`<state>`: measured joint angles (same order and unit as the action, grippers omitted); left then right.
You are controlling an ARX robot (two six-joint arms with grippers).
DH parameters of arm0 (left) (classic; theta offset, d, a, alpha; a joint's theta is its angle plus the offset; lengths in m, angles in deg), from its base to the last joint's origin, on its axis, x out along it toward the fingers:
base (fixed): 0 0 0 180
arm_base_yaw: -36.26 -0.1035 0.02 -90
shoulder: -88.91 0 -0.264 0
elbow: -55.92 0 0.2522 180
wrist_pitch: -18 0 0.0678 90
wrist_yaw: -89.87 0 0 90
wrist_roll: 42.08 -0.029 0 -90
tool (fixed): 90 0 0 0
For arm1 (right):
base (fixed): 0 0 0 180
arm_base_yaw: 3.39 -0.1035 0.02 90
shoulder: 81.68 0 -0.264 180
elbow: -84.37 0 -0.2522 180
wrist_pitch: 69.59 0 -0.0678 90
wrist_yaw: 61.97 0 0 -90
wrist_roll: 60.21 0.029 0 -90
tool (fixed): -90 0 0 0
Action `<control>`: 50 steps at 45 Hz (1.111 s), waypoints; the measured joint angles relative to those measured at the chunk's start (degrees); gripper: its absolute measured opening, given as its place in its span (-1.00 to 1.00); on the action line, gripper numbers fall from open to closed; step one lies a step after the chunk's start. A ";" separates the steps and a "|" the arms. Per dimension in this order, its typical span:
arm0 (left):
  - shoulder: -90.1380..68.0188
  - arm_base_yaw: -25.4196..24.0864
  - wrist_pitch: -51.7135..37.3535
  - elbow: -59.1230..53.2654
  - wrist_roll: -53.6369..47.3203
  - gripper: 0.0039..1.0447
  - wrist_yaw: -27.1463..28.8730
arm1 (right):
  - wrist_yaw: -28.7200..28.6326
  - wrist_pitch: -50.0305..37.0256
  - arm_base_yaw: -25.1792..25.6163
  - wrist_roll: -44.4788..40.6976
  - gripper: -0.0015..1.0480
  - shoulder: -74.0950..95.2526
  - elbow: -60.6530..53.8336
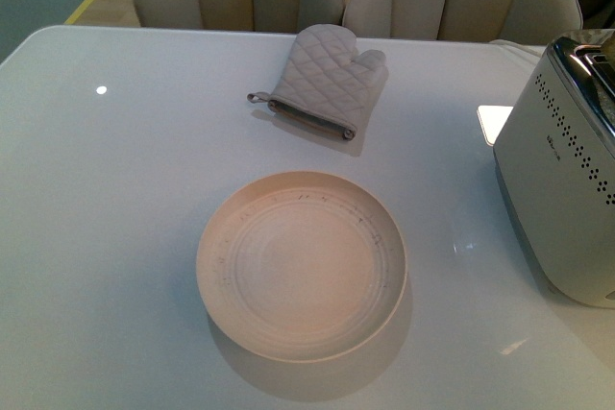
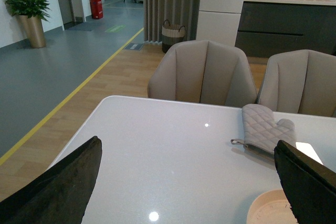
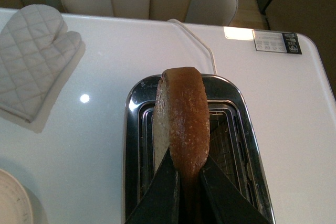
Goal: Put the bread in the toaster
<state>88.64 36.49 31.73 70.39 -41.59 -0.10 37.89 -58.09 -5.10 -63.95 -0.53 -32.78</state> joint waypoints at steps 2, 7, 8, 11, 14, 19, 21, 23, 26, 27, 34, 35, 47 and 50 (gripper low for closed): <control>0.00 0.00 0.00 0.00 0.00 0.87 0.00 | 0.00 -0.11 0.15 0.00 -0.94 0.17 -0.11; 0.00 0.00 0.00 0.00 0.00 0.87 0.00 | 0.00 -0.28 0.48 0.00 -0.94 0.37 -0.37; 0.00 0.00 0.00 0.00 0.00 0.87 0.00 | 0.02 -0.31 0.61 0.02 -0.94 0.39 -0.50; 0.00 0.00 0.00 0.00 -0.02 0.87 -0.02 | 0.02 -0.31 0.76 0.02 -0.94 0.42 -0.85; 0.00 0.00 0.00 0.00 0.00 0.87 0.00 | 0.07 -0.31 1.01 0.02 -0.94 0.42 -1.09; 0.00 0.00 0.00 0.00 0.00 0.87 0.00 | 0.02 -0.31 1.09 0.02 -0.94 0.42 -1.60; 0.00 0.00 0.00 0.00 0.00 0.87 0.00 | 0.00 -0.31 1.09 0.02 -0.94 0.42 -2.05; 0.00 0.00 0.00 0.00 0.00 0.87 0.00 | 0.00 -0.48 1.11 0.04 -0.94 0.50 -2.78; 0.00 0.00 0.00 0.00 0.00 0.87 0.00 | 0.00 -1.18 1.38 0.31 -0.94 0.98 -3.78; 0.00 0.00 0.00 0.00 0.00 0.87 0.00 | 0.00 -1.36 1.42 0.37 -0.94 1.18 -4.04; 0.00 0.00 0.00 0.00 0.00 0.87 0.00 | -0.28 -3.52 2.03 0.72 -0.76 2.93 -7.28; 0.00 0.00 0.00 0.00 0.00 0.87 0.00 | -0.37 -3.56 2.12 0.76 -0.69 2.93 -7.58; 0.00 0.00 0.00 0.00 -0.02 0.87 -0.02 | -1.68 -3.80 2.60 2.75 0.18 -4.17 -10.14; 0.00 0.00 0.00 0.00 0.00 0.87 -0.02 | -1.42 -3.63 2.67 3.17 0.41 -8.96 -10.64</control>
<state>88.64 36.49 31.73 70.39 -41.59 -0.12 36.47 -61.72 -2.44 -60.78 -9.49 -43.43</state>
